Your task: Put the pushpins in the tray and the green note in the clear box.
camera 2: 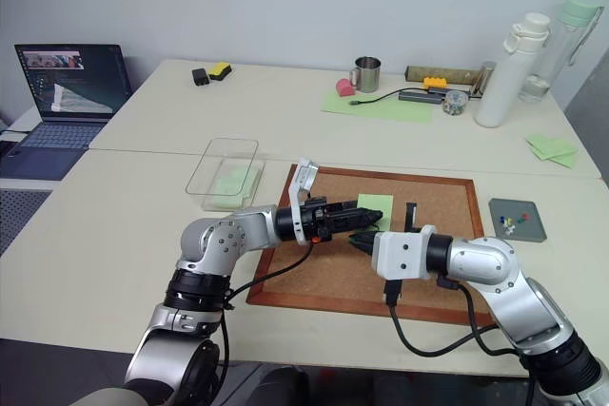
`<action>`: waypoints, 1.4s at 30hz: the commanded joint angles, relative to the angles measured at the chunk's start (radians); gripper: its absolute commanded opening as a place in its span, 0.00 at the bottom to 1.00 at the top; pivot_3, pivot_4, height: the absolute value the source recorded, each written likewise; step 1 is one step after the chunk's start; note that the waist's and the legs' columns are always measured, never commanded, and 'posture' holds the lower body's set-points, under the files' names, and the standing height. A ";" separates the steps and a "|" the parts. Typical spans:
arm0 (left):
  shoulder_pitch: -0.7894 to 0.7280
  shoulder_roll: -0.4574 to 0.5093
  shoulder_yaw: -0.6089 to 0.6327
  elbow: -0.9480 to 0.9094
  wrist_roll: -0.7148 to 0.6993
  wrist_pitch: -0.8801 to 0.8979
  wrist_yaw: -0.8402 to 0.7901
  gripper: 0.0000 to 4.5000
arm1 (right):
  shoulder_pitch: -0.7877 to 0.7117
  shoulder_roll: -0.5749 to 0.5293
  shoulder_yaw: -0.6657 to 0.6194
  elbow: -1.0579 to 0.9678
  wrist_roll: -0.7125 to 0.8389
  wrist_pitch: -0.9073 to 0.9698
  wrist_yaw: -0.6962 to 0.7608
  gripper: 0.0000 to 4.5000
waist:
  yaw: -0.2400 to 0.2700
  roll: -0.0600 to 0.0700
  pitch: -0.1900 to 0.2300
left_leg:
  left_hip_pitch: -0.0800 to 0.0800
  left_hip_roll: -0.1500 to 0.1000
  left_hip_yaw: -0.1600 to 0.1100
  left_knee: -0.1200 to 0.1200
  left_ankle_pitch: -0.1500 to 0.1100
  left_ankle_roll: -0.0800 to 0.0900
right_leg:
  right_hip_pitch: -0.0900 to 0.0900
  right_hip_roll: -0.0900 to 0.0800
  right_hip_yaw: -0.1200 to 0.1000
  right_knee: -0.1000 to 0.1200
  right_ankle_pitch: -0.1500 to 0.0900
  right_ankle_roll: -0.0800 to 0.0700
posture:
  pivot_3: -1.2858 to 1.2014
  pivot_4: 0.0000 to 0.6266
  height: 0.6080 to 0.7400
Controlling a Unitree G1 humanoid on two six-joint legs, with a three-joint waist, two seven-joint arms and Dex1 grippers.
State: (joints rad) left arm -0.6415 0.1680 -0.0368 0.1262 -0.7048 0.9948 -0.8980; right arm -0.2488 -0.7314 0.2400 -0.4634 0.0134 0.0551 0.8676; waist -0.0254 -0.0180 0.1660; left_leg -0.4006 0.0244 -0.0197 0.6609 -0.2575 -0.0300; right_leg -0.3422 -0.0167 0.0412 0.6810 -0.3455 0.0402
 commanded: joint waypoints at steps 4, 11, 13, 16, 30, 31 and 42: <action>-0.005 -0.001 -0.006 -0.038 -0.023 -0.012 -0.026 0.57 | -0.026 0.005 -0.013 -0.022 -0.001 -0.018 0.009 0.00 | 0.000 0.000 0.000 | 0.000 0.000 0.000 0.000 0.000 0.000 | 0.000 0.000 0.000 0.000 0.000 0.000 | 0.52 0.24 1.00; -0.002 -0.006 -0.009 -0.049 -0.031 -0.006 -0.029 0.30 | -0.029 0.003 -0.020 -0.016 0.002 -0.022 0.011 0.00 | 0.000 0.000 0.000 | 0.000 0.000 0.000 0.000 0.000 0.000 | 0.000 0.000 0.000 0.000 0.000 0.000 | 0.52 0.24 1.00; -0.001 -0.005 -0.011 -0.053 -0.033 -0.005 -0.032 0.22 | -0.029 0.001 -0.023 -0.015 0.003 -0.024 0.011 0.00 | 0.000 0.000 0.000 | 0.000 0.000 0.000 0.000 0.000 0.000 | 0.000 0.000 0.000 0.000 0.000 0.000 | 0.52 0.24 1.00; 0.003 -0.004 -0.014 -0.056 -0.030 -0.008 -0.035 0.12 | -0.028 0.000 -0.030 -0.013 0.004 -0.027 0.008 0.00 | 0.000 0.000 0.000 | 0.000 0.000 0.000 0.000 0.000 0.000 | 0.000 0.000 0.000 0.000 0.000 0.000 | 0.52 0.24 1.00; -0.013 -0.004 -0.049 0.032 0.086 -0.127 0.013 0.01 | -0.040 0.011 -0.064 -0.028 0.026 0.014 -0.010 0.00 | 0.000 0.000 0.000 | 0.000 0.000 0.000 0.000 0.000 0.000 | 0.000 0.000 0.000 0.000 0.000 0.000 | 0.52 0.24 1.00; -0.017 -0.003 -0.049 0.050 0.100 -0.148 0.016 0.01 | -0.039 0.010 -0.070 -0.034 0.031 0.021 -0.011 0.00 | 0.000 0.000 0.000 | 0.000 0.000 0.000 0.000 0.000 0.000 | 0.000 0.000 0.000 0.000 0.000 0.000 | 0.52 0.24 1.00; -0.041 -0.018 -0.044 0.119 0.144 -0.229 0.017 0.01 | 0.020 0.016 -0.164 -0.083 0.089 0.089 -0.040 0.00 | 0.002 0.000 0.000 | 0.000 0.000 0.000 0.000 0.000 0.000 | 0.000 0.000 0.000 0.000 0.000 0.000 | 0.52 0.24 1.00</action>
State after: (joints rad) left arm -0.6597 0.1576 -0.0884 0.2621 -0.5639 0.7934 -0.8807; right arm -0.2407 -0.7232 0.1305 -0.4999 0.0685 0.1252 0.8482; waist -0.0238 -0.0180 0.1660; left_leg -0.4009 0.0242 -0.0197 0.6611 -0.2576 -0.0298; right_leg -0.3422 -0.0170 0.0412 0.6809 -0.3455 0.0401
